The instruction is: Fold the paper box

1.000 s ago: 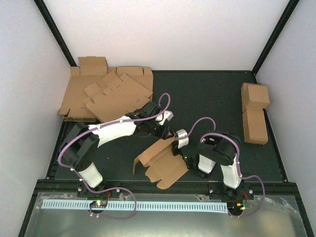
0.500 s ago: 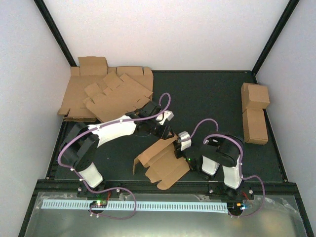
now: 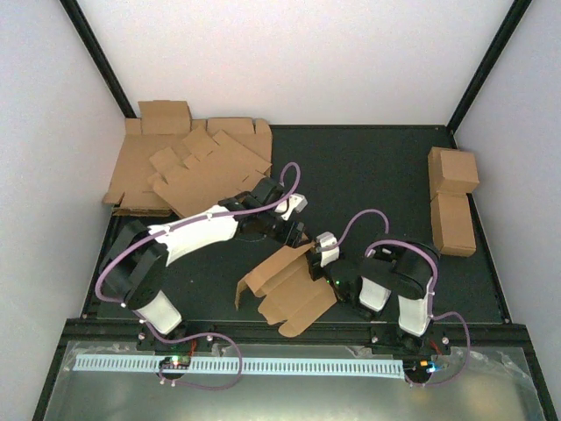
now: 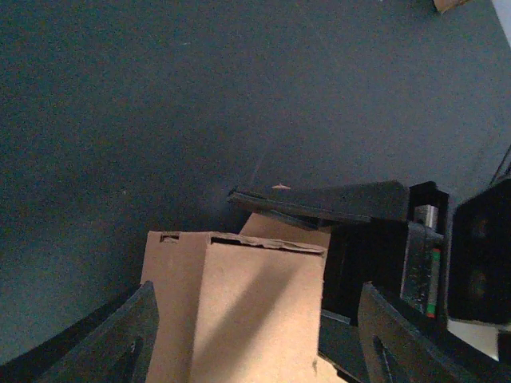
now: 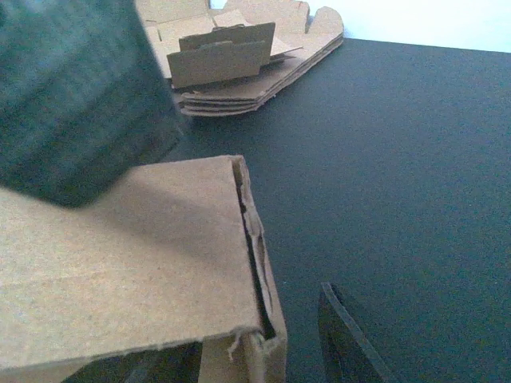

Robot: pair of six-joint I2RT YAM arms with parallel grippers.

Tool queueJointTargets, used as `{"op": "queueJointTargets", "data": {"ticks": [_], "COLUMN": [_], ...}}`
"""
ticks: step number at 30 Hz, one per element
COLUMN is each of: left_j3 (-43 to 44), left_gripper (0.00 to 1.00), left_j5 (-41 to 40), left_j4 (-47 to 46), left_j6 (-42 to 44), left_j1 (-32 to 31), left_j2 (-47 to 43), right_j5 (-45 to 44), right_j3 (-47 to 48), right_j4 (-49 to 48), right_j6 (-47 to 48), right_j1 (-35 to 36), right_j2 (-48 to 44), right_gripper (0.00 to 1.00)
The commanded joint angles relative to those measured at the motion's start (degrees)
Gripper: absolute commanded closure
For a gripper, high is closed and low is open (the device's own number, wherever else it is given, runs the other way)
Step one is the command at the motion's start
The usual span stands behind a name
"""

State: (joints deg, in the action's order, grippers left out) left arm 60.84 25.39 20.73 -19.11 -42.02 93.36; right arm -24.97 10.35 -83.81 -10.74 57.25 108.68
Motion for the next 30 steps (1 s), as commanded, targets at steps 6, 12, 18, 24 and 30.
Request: {"op": "queueJointTargets", "data": {"ticks": [6, 12, 18, 24, 30], "left_j3": [1.38, -0.65, -1.37, -2.24, -3.53], "left_gripper": [0.18, 0.2, 0.22, 0.22, 0.22], "left_j5": [-2.71, -3.41, -3.21, -3.41, -3.55], "left_j4": [1.47, 1.16, 1.19, 0.91, 0.85], "left_j6": [1.3, 1.12, 1.14, 0.96, 1.01], "left_j1": [0.09, 0.34, 0.62, 0.89, 1.21], "left_j2": [-5.39, -6.8, -6.98, -8.55, -9.86], "right_j5": [-1.6, -0.79, -0.57, 0.63, 0.34], "right_j3": [-1.12, -0.46, 0.59, 1.35, 1.99], "right_j4": [-4.02, -4.02, -4.0, -4.05, -4.06], "right_j6": [1.56, 2.43, 3.16, 3.24, 2.75], "right_j1": [0.35, 0.4, 0.45, 0.4, 0.35], "right_j2": [-2.44, -1.84, -1.02, -0.22, 0.94], "right_gripper": [0.56, 0.66, 0.73, 0.81, 0.87]}}
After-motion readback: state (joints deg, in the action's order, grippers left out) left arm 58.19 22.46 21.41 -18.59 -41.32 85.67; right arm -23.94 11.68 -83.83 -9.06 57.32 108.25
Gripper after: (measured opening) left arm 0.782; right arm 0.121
